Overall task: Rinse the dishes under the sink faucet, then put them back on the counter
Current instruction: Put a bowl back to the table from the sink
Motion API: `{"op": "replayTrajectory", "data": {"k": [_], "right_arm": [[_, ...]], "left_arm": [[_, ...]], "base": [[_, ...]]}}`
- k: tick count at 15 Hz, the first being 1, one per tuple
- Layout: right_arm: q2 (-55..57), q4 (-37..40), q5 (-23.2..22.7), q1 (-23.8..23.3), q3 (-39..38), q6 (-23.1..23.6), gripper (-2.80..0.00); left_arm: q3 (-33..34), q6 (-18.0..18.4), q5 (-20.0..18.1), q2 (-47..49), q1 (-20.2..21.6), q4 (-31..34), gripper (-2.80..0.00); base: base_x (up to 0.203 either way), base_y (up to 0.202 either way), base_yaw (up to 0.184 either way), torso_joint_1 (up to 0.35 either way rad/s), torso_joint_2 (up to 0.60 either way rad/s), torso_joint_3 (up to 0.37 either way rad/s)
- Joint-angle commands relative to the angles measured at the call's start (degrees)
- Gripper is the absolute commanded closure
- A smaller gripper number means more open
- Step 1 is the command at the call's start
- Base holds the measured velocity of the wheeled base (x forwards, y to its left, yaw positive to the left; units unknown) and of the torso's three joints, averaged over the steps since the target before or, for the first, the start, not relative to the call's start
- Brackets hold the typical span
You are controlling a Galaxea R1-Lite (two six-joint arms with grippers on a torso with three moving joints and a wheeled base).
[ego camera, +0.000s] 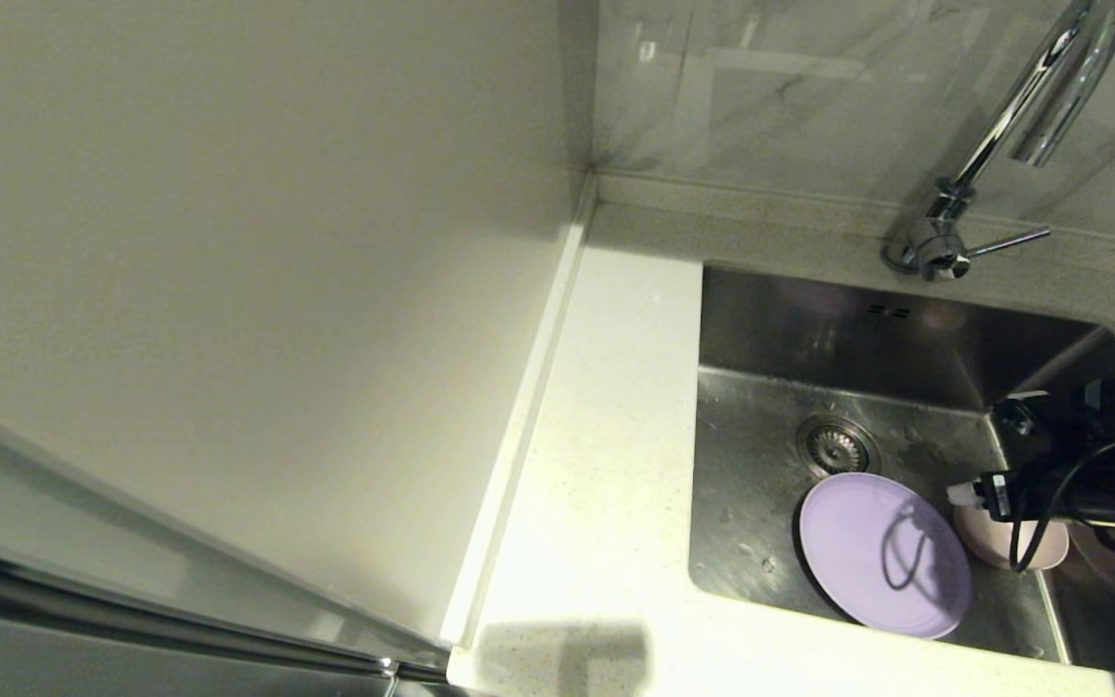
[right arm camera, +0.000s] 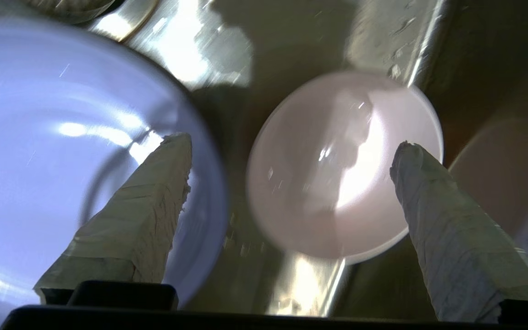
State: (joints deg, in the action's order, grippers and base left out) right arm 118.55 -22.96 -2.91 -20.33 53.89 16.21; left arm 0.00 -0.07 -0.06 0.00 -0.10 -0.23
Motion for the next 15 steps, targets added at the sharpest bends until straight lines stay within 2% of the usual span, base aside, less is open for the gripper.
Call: {"op": "replayTrajectory", "data": {"k": [1, 4, 7, 15], "right_arm": [[2.86, -0.33, 0.47, -0.14, 1.22, -0.21, -2.8], [4.75, -0.33, 4.39, -0.11, 2.26, -1.63, -2.8], [6.52, -0.24, 5.81, -0.12, 4.2, -3.88, -2.8], [9.72, -0.07, 5.77, -0.06, 4.03, -5.4, -2.8]], "left_arm": [[0.18, -0.01, 0.0, 0.0, 0.01, -0.04, 0.0], [0.18, -0.01, 0.04, 0.0, 0.01, -0.04, 0.0], [0.15, -0.01, 0.06, 0.0, 0.01, -0.04, 0.0], [0.18, -0.01, -0.03, 0.0, 0.01, -0.04, 0.0]], "base": [[0.0, 0.0, 0.0, 0.0, 0.0, 0.0], [0.0, 0.0, 0.0, 0.0, 0.0, 0.0], [0.0, 0.0, 0.0, 0.0, 0.0, 0.0], [0.0, 0.0, 0.0, 0.0, 0.0, 0.0]]}}
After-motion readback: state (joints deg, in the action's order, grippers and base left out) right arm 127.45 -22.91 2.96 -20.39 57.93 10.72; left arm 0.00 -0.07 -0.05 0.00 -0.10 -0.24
